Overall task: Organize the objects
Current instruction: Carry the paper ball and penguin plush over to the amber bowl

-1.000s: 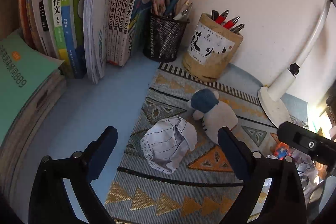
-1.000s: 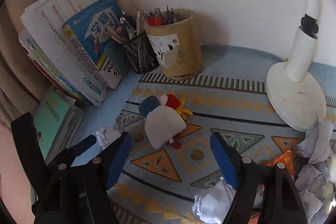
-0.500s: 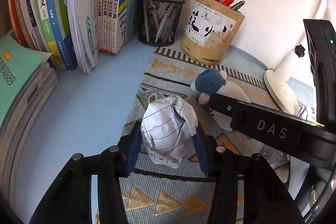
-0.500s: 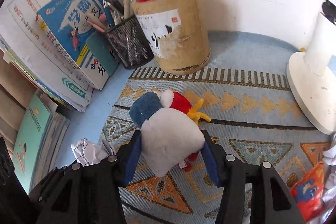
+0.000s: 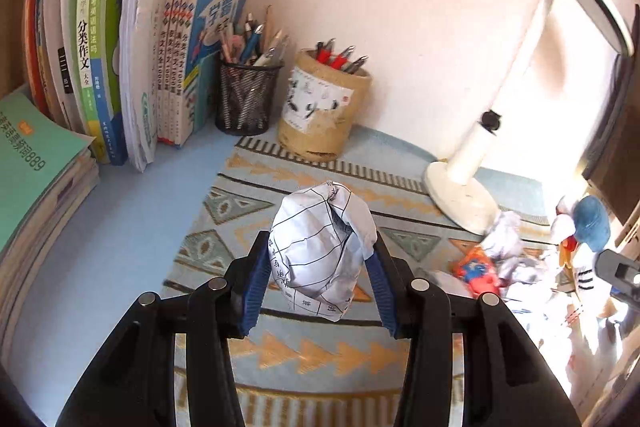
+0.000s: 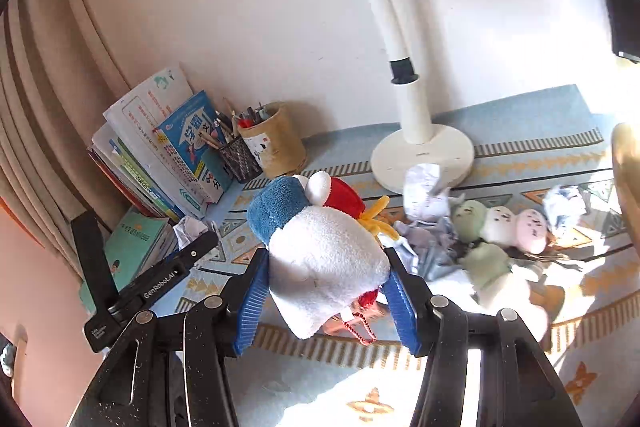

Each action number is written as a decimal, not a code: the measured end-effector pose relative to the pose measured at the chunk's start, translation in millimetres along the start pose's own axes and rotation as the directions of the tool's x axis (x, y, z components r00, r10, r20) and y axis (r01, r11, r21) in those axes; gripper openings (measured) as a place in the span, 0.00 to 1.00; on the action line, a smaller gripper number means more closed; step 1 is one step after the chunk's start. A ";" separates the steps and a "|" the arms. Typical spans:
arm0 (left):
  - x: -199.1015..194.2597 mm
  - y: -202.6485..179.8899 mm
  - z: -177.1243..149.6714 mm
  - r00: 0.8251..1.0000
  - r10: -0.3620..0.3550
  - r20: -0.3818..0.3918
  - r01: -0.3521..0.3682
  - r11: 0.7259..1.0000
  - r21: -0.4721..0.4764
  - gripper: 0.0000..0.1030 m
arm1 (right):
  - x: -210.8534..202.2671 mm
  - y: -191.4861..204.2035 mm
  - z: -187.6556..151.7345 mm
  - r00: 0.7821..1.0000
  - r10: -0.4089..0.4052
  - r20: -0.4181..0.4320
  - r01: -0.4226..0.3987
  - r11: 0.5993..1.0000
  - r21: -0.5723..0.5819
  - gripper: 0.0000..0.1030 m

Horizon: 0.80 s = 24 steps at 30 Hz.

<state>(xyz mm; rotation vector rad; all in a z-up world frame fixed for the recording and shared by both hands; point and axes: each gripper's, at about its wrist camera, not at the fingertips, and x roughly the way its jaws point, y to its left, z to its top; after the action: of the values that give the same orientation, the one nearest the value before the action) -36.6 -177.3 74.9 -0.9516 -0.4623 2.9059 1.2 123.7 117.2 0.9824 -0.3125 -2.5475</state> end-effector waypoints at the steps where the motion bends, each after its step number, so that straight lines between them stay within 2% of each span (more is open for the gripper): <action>1: -9.8 -16.8 -6.1 1.000 -0.025 0.002 0.025 1.000 0.007 0.42 | -14.7 -10.7 -9.0 0.999 -0.032 0.013 0.032 0.999 -0.008 0.53; 5: -30.3 -84.6 -43.7 0.991 -0.129 -0.023 0.130 0.991 0.031 0.42 | -58.7 -68.4 -44.1 0.990 -0.139 0.025 0.139 0.990 0.012 0.53; 9: -21.1 -143.1 -82.2 0.971 -0.217 -0.102 0.222 0.974 0.043 0.42 | -74.4 -127.8 -76.2 0.969 -0.245 -0.014 0.246 0.967 0.073 0.53; 11: -15.3 -164.7 -97.5 0.971 -0.192 -0.141 0.203 0.977 0.069 0.42 | -72.6 -148.4 -87.5 0.965 -0.260 -0.034 0.262 0.961 0.089 0.53; 13: -13.0 -174.8 -108.8 0.976 -0.166 -0.140 0.178 0.981 0.076 0.43 | -65.9 -161.8 -95.2 0.960 -0.274 -0.061 0.279 0.956 0.086 0.53; 15: -12.2 -179.4 -115.9 0.984 -0.110 -0.137 0.124 0.987 0.102 0.43 | -58.1 -168.9 -99.3 0.963 -0.256 -0.079 0.263 0.960 0.094 0.53; 17: -20.9 -179.9 -116.2 0.987 -0.130 -0.095 0.140 0.984 0.113 0.44 | -52.6 -172.8 -101.7 0.968 -0.232 -0.093 0.242 0.963 0.115 0.54; 18: -22.9 -180.2 -117.9 0.988 -0.128 -0.088 0.138 0.983 0.121 0.45 | -53.2 -173.5 -101.7 0.969 -0.231 -0.090 0.241 0.963 0.118 0.59; 20: -20.6 -183.9 -120.8 0.987 -0.120 -0.110 0.135 0.981 0.139 0.45 | -55.7 -176.9 -102.4 0.971 -0.222 -0.085 0.232 0.963 0.138 0.68; 24: -16.8 -193.2 -123.5 0.988 -0.102 -0.120 0.123 0.975 0.184 0.47 | -60.8 -182.4 -105.7 0.982 -0.176 -0.065 0.185 0.967 0.174 0.71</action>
<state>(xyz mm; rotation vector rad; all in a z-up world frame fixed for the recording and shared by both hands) 40.4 37.6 47.0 -1.0138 -0.2180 2.7196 63.8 307.1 14.3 1.1872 -0.4646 -2.6899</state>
